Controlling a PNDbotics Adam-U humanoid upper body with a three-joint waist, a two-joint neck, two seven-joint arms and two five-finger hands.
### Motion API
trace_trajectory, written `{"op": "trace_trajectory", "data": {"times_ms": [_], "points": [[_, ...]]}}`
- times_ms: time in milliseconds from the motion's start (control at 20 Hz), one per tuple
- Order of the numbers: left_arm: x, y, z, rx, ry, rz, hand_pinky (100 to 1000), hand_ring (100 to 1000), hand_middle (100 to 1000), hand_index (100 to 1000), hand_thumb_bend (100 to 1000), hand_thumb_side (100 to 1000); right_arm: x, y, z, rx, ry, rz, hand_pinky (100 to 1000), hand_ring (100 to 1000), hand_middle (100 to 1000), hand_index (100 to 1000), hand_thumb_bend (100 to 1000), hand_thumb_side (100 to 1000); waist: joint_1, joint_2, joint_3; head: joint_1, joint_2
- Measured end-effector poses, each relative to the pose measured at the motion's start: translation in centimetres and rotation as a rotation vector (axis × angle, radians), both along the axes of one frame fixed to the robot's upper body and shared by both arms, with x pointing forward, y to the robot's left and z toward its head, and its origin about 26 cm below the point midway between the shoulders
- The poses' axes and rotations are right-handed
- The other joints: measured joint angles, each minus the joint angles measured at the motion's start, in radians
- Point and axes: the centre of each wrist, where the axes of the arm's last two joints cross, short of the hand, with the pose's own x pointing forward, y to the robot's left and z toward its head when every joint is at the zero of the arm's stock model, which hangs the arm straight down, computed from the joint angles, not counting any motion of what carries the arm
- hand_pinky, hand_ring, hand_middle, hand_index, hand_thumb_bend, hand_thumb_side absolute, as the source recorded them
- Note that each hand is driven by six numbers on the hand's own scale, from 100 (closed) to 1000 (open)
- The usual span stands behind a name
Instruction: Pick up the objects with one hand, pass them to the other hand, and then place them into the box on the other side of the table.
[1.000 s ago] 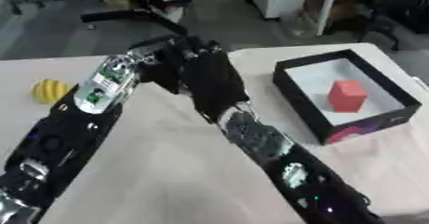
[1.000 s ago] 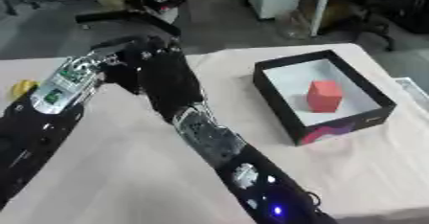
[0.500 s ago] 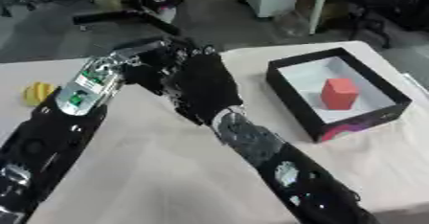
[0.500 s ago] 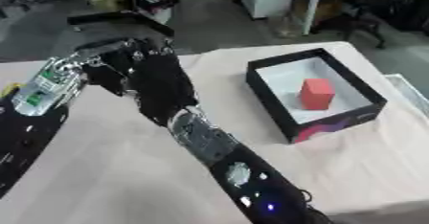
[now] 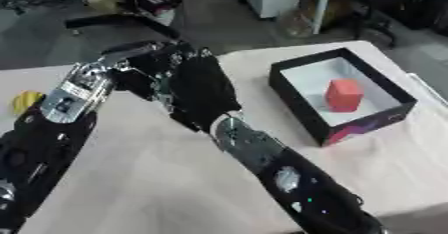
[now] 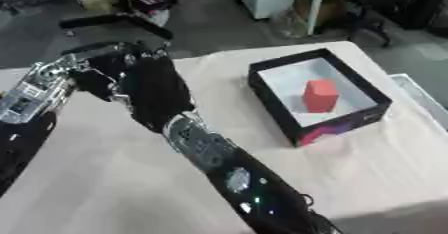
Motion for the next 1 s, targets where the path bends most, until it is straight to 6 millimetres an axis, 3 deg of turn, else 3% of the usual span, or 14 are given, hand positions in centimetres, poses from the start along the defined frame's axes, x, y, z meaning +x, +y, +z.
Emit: {"op": "trace_trajectory", "data": {"times_ms": [250,350,450,750,1000], "points": [[0.0,0.3,0.4,0.003,-0.046,-0.028,737,687,727,836,1000,393,0.1,-0.1,0.0,0.008,-0.007,-0.007,100,163,133,366,100,413,0.001,-0.001,-0.001,0.006,0.0],[0.0,0.6,0.9,0.013,-0.08,-0.05,780,769,805,892,1000,329,0.1,-0.1,0.1,0.01,-0.012,-0.011,100,164,133,366,100,423,0.001,-0.001,-0.001,0.007,0.001],[0.0,0.7,1.2,0.027,-0.112,-0.073,807,816,850,914,1000,379,0.1,-0.1,0.1,0.01,-0.018,-0.013,100,164,133,365,100,424,0.001,-0.001,-0.002,0.007,0.001],[0.1,1.1,1.4,0.054,-0.192,-0.092,821,857,915,935,1000,480,0.1,0.0,0.2,0.007,-0.028,-0.013,100,165,133,367,100,423,0.001,-0.001,-0.003,0.007,0.001],[0.2,1.4,1.5,0.062,-0.221,-0.088,812,845,909,933,1000,469,0.1,0.0,0.2,0.003,-0.032,-0.015,100,166,134,368,100,421,0.001,-0.001,-0.005,0.007,0.001]]}}
